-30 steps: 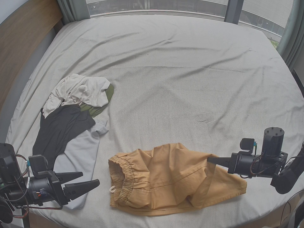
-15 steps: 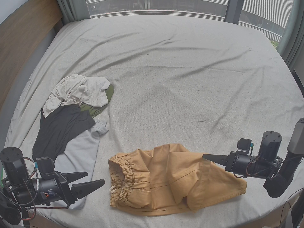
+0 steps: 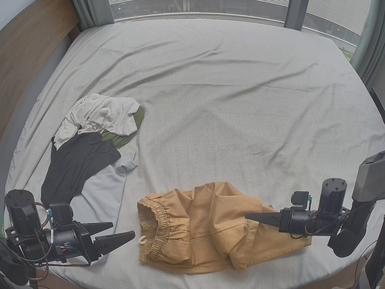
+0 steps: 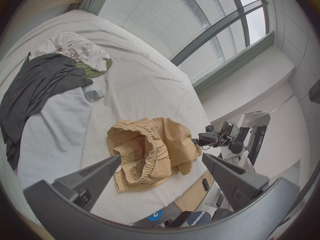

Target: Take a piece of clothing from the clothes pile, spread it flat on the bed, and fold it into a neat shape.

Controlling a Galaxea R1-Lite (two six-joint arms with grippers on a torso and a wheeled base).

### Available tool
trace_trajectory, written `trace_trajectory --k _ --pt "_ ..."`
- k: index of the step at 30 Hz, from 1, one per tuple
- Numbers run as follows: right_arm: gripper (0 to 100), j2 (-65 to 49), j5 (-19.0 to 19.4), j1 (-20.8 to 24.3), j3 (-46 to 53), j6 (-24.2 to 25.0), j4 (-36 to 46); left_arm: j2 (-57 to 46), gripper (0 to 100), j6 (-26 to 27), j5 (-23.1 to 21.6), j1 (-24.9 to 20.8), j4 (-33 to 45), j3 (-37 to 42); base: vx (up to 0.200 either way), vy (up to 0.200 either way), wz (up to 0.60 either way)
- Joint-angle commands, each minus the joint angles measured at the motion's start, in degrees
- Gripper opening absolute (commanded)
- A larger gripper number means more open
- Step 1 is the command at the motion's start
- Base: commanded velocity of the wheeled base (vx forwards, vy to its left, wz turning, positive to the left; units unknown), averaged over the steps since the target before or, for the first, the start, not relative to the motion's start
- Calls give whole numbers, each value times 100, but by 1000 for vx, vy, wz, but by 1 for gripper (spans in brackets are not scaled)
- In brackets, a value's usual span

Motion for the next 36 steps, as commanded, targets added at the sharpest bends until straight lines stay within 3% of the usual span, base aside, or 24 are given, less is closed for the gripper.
trace_trajectory --k 1,14,36 --pt "100 54 -1 132 14 -6 -6 -15 100 -8 -1 1 2 -1 0 0 0" --pt "100 106 7 624 -135 11 -14 -15 100 -8 -1 -17 -227 34 0 0 0" --pt "100 282 157 967 -539 20 -6 12 100 -26 -10 -8 -236 43 0 0 0"
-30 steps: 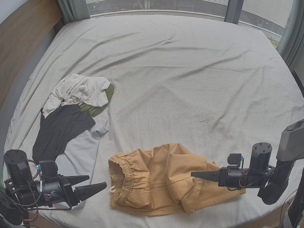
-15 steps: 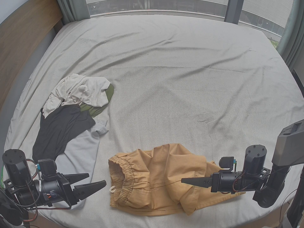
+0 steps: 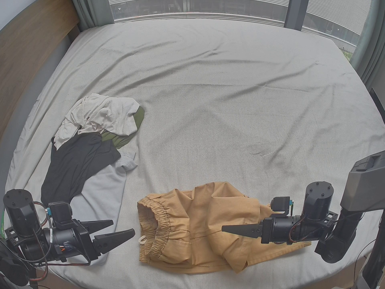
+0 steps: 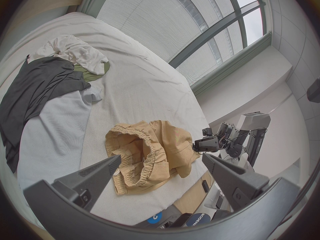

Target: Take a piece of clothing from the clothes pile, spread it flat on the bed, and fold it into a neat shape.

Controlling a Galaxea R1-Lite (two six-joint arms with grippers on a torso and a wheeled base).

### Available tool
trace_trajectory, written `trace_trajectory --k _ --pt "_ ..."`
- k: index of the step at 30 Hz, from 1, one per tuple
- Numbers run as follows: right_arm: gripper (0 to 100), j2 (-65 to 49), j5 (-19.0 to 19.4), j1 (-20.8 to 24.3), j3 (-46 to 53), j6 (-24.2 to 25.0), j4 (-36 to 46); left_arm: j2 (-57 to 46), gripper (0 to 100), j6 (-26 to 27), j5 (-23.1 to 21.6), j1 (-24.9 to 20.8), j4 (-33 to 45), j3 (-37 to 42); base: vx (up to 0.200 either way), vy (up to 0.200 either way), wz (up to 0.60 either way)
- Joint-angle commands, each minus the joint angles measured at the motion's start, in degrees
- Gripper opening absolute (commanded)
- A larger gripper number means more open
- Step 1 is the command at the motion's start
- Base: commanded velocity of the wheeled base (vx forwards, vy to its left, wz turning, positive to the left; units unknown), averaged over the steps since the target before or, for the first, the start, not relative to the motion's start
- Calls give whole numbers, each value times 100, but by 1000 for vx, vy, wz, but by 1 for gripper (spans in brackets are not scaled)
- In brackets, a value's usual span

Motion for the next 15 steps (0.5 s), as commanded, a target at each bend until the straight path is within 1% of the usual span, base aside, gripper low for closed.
trace_trajectory --k 1,4,5,15 --pt "100 92 9 71 -30 1 -1 1 100 -4 1 3 -2 -10 0 0 0" --pt "100 101 1 97 -21 1 -1 1 100 -4 1 3 -2 -19 0 0 0" --pt "0 101 9 97 -30 1 -1 18 100 -4 1 12 -2 -27 0 0 0" --pt "0 57 1 62 23 1 -9 45 100 -4 1 21 -2 -45 0 0 0"
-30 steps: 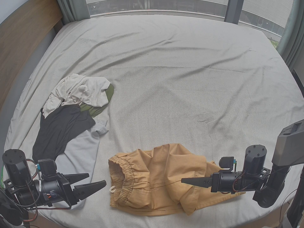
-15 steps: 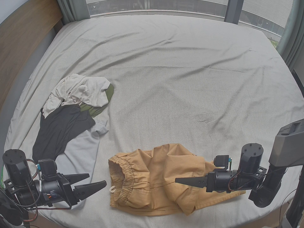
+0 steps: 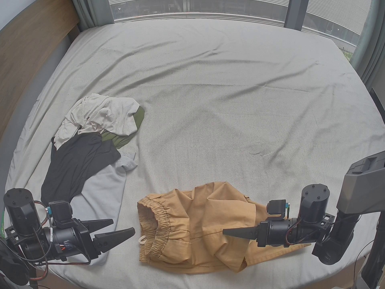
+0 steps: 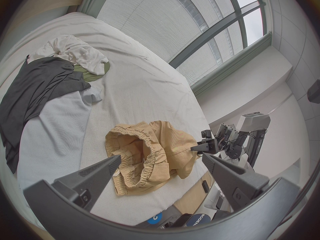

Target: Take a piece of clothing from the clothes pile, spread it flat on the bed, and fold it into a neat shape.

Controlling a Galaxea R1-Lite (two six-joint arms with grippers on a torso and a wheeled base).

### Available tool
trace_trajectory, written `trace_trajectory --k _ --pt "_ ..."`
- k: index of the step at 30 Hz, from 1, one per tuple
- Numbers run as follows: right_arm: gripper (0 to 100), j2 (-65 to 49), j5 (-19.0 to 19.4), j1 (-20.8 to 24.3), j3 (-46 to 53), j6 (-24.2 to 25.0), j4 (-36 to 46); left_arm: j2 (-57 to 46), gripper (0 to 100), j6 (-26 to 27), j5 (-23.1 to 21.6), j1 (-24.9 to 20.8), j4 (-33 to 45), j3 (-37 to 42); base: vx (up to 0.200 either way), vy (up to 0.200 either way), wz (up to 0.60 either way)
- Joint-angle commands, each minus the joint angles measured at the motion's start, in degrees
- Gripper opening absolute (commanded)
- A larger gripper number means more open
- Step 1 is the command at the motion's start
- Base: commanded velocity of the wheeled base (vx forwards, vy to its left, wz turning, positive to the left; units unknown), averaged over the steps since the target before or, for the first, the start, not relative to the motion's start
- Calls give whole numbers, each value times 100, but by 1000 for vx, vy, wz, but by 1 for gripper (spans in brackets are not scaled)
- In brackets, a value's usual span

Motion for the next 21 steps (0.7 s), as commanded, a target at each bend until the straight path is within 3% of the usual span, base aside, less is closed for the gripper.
trace_trajectory --k 1,11,21 --pt "0 -32 -2 -38 23 1 -8 18 100 -12 1 -3 0 -10 0 0 0" --pt "0 -648 -46 -241 489 -17 1 748 100 32 -8 -47 -62 -361 0 0 0" --pt "0 -902 -28 -575 594 -43 -8 1565 100 23 -192 -170 -985 -168 0 0 0"
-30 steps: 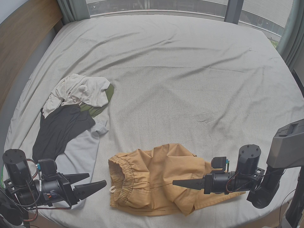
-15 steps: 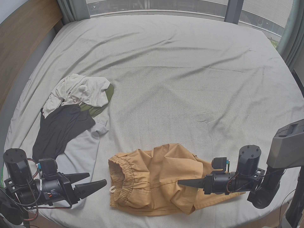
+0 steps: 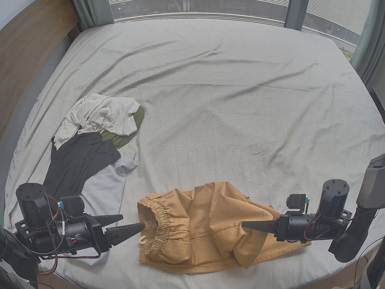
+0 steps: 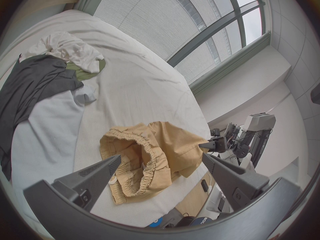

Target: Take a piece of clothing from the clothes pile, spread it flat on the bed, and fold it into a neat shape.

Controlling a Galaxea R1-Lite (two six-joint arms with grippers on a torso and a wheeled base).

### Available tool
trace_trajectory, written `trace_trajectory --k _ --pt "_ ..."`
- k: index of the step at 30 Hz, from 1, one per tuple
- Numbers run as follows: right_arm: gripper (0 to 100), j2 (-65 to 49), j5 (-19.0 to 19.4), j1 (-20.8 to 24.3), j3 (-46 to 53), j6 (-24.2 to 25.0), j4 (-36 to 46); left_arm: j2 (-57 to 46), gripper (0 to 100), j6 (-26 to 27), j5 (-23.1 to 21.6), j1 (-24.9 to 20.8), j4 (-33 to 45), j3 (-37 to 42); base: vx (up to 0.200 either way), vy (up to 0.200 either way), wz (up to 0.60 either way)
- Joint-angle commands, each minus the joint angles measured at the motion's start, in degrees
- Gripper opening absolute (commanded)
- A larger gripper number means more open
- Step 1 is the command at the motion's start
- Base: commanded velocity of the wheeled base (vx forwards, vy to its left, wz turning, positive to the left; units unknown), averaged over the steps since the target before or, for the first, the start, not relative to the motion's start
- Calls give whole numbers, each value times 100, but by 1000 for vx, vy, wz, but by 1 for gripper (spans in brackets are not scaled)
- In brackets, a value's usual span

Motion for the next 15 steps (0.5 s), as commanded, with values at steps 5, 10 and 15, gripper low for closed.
trace_trajectory --k 5,10,15 --pt "0 -179 10 -125 48 1 -6 1368 100 15 -16 -210 -993 83 0 0 0" --pt "0 -170 10 -195 101 1 -6 2291 100 -29 -25 -228 -2241 162 0 0 0" --pt "0 -161 18 -221 66 1 -6 2792 100 -12 -43 -324 -2469 162 0 0 0"
